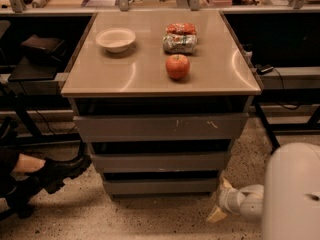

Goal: Open bottom drawer

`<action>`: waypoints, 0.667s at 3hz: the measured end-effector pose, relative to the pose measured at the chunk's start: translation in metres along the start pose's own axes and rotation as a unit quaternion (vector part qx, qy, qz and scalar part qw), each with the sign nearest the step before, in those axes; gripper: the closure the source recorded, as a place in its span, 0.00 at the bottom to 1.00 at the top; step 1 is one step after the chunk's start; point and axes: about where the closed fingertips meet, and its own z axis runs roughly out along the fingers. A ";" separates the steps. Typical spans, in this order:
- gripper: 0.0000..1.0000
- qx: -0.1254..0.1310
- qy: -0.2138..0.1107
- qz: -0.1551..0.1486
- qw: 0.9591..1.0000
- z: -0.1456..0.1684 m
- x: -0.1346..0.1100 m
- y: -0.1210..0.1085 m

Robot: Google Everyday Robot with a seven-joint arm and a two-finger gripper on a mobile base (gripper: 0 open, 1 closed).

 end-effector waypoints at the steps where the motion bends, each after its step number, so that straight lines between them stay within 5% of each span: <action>1: 0.00 0.029 -0.035 0.000 0.999 -0.010 0.007 -0.002; 2: 0.00 0.029 -0.035 0.000 0.999 -0.010 0.007 -0.002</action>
Offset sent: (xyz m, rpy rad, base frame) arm -0.0034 -0.0084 0.0059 0.0461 -0.0823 -0.0064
